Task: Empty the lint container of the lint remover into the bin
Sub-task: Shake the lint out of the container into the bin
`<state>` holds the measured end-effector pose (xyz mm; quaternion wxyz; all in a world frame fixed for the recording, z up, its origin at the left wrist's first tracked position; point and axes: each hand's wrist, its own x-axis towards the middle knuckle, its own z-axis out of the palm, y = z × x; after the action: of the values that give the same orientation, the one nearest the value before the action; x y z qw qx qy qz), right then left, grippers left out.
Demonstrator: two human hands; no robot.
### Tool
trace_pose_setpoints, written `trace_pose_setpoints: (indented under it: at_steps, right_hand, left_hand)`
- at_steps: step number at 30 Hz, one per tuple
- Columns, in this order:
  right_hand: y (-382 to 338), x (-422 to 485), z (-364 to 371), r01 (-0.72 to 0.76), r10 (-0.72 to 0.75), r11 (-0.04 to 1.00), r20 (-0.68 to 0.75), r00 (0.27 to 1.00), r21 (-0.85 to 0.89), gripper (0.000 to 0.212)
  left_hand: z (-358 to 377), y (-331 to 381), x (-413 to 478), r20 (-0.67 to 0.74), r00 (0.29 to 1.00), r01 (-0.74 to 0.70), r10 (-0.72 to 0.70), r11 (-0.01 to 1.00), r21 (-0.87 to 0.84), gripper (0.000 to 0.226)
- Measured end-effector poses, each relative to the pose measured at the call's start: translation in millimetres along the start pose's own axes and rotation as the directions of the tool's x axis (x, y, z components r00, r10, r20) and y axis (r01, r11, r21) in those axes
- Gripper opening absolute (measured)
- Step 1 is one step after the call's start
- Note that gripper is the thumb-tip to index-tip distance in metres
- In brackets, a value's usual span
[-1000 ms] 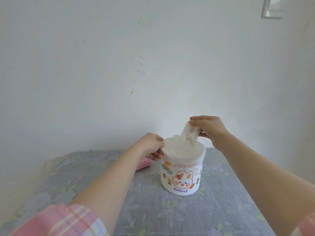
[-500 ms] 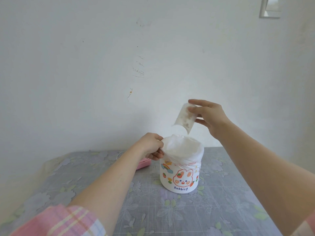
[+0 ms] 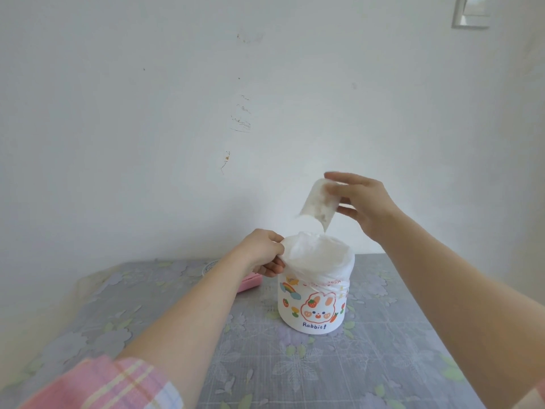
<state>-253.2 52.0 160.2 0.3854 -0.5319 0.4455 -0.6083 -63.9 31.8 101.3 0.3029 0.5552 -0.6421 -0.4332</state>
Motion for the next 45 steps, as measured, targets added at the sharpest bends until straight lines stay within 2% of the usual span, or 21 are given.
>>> trace_pose_setpoints:
  at_steps: [1,3,4,14,21,37,41,45]
  right_hand:
    - [1,1,-1,0.002,-0.002,0.999,0.01,1.0,-0.032,0.025]
    - [12,2,-2,-0.009,0.005,0.965,-0.014,1.0,-0.264,0.025]
    - [19,1,-4,-0.028,0.017,0.947,-0.037,0.999,-0.32,0.026]
    - [20,1,-6,-0.056,0.046,0.982,-0.058,0.997,-0.18,0.029]
    - [19,5,-7,-0.199,0.199,0.98,-0.112,0.973,0.017,0.028]
    - [16,9,-9,-0.219,0.23,0.969,-0.102,0.968,0.111,0.02]
    - [20,7,-8,-0.191,0.187,0.981,-0.108,0.976,-0.026,0.023]
    - [22,7,-7,-0.202,0.202,0.979,-0.098,0.974,0.011,0.024]
  left_hand:
    - [0,0,0,-0.002,1.0,0.0,0.0,1.0,0.001,0.044]
    - [0,0,-1,-0.007,1.0,0.001,-0.001,1.0,0.0,0.044]
    - [1,0,0,-0.004,1.0,0.003,-0.003,1.0,0.001,0.044]
    - [0,0,0,-0.004,1.0,0.0,-0.001,1.0,-0.004,0.047]
    - [1,0,-1,-0.002,1.0,0.002,-0.002,1.0,-0.014,0.045]
    - [1,-1,-1,-0.004,1.0,0.001,-0.001,1.0,-0.015,0.044]
    - [1,-1,0,-0.004,1.0,0.003,-0.003,1.0,-0.015,0.046]
    - [1,0,0,-0.006,1.0,0.001,-0.001,1.0,-0.015,0.045]
